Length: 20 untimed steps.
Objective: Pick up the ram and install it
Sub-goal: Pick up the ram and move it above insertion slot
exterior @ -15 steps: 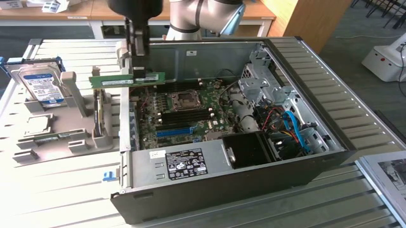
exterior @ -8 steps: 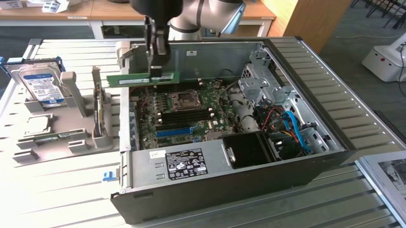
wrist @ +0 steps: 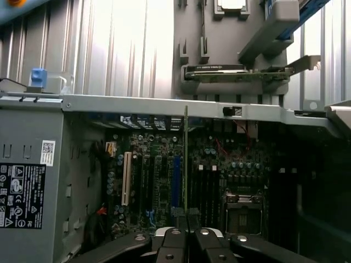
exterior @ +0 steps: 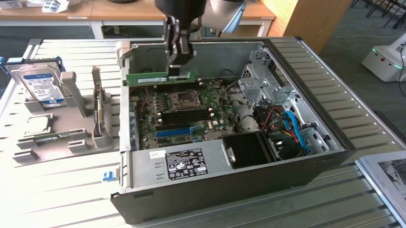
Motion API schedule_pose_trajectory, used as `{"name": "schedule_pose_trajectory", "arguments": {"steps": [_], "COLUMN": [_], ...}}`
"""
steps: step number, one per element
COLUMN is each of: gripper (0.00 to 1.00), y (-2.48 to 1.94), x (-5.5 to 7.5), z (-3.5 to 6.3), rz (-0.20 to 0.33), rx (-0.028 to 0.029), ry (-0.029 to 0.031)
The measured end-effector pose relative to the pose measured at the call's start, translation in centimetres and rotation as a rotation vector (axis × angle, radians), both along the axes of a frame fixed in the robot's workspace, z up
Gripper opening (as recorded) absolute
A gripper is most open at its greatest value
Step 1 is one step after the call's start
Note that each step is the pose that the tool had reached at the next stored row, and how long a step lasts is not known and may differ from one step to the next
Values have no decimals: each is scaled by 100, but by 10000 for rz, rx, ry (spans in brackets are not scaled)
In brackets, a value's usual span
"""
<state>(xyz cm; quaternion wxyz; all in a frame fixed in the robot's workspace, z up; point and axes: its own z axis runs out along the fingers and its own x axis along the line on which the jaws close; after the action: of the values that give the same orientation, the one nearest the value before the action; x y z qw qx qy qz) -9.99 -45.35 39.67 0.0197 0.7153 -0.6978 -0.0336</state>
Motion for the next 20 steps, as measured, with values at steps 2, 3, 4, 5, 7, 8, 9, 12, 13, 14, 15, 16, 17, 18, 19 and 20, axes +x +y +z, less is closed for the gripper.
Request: {"name": "schedule_pose_trajectory", "arguments": {"steps": [2, 3, 4, 5, 7, 8, 9, 12, 13, 14, 15, 16, 17, 18, 19, 20], "gripper": [11, 11, 11, 11, 11, 11, 11, 11, 11, 11, 11, 11, 11, 11, 11, 11], "y": [0, 0, 0, 0, 0, 0, 0, -1, 0, 0, 0, 4, 14, 26, 42, 60], "x": [78, 119, 157, 195, 263, 292, 318, 335, 335, 336, 335, 336, 336, 336, 336, 336], "z": [0, 0, 0, 0, 0, 0, 0, 0, -1, 0, 0, -1, 0, 0, 0, 0], "rz": [1, 0, 2, 4, 2, 2, 4, 4, 4, 4, 3, 3, 3, 4, 4, 4], "rx": [1, 1, 1, 1, 1, 1, 0, 1, 1, 1, 1, 2, 1, 1, 0, 1], "ry": [2, 3, 4, 5, 7, 7, 7, 7, 7, 7, 7, 7, 8, 7, 7, 7]}}
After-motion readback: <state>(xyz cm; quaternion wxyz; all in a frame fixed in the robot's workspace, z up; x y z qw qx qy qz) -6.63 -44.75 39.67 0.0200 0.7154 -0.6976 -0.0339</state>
